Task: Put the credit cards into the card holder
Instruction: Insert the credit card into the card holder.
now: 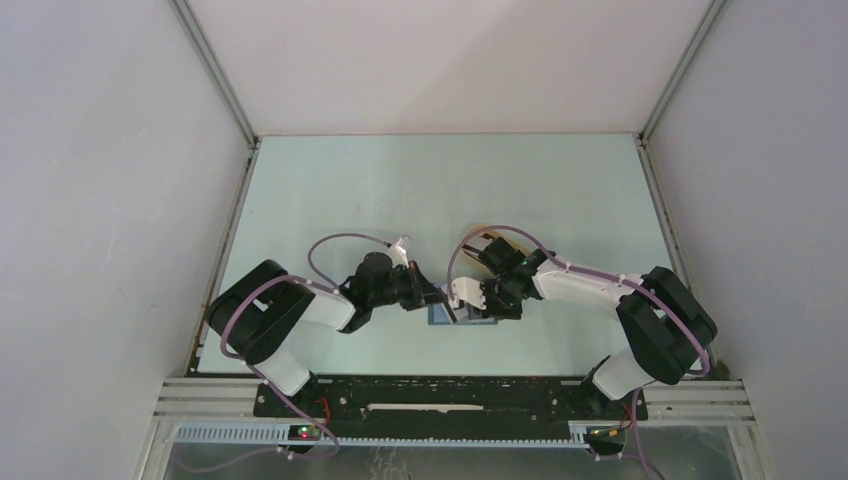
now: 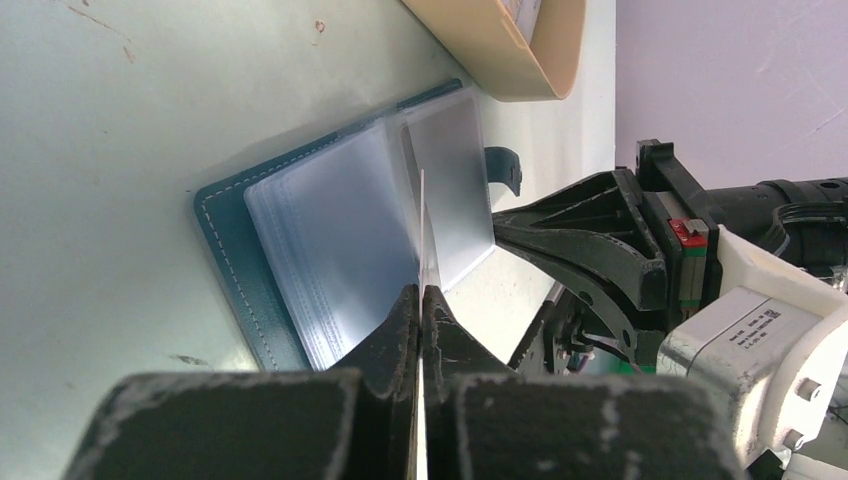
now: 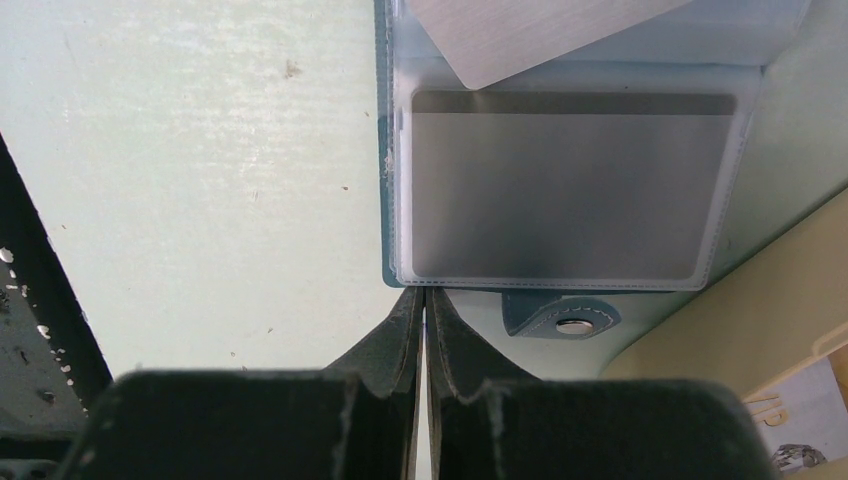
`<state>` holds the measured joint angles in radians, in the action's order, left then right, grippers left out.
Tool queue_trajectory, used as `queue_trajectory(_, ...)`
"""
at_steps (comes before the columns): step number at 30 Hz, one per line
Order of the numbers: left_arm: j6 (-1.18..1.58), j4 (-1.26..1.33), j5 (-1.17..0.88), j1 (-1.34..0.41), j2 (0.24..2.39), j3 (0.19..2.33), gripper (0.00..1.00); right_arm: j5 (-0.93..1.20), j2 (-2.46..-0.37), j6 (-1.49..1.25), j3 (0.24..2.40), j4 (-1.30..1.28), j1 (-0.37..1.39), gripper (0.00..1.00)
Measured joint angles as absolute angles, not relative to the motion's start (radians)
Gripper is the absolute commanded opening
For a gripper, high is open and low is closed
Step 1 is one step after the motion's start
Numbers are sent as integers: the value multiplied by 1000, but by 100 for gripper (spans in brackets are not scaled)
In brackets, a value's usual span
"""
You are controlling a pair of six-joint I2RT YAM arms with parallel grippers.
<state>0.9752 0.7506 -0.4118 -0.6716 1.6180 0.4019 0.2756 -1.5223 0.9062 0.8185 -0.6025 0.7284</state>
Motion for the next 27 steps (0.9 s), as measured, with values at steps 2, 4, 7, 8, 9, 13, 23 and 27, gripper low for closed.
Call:
queue_trajectory(2, 975, 751, -415, -671, 1618, 402, 0, 276, -1522, 906, 818, -603, 728, 10)
queue_trajectory(4, 975, 751, -418, -670, 1618, 402, 0, 276, -1522, 906, 818, -603, 728, 10)
queue_trajectory(7, 975, 749, -426, -667, 1615, 402, 0, 276, -1522, 906, 818, -603, 728, 10)
queue_trajectory(8, 975, 749, -428, -666, 1614, 402, 0, 276, -1522, 906, 818, -603, 728, 10)
queue_trajectory(9, 974, 747, -431, -666, 1613, 402, 0, 276, -1522, 906, 818, -603, 728, 10)
queue_trajectory(13, 968, 743, -444, -665, 1613, 402, 0, 276, -1522, 906, 818, -603, 728, 10)
queue_trajectory(23, 967, 741, -458, -665, 1613, 402, 0, 276, -1523, 906, 818, -603, 728, 10)
queue_trajectory(27, 965, 730, -456, -665, 1620, 407, 0, 276, -1523, 906, 818, -603, 728, 10)
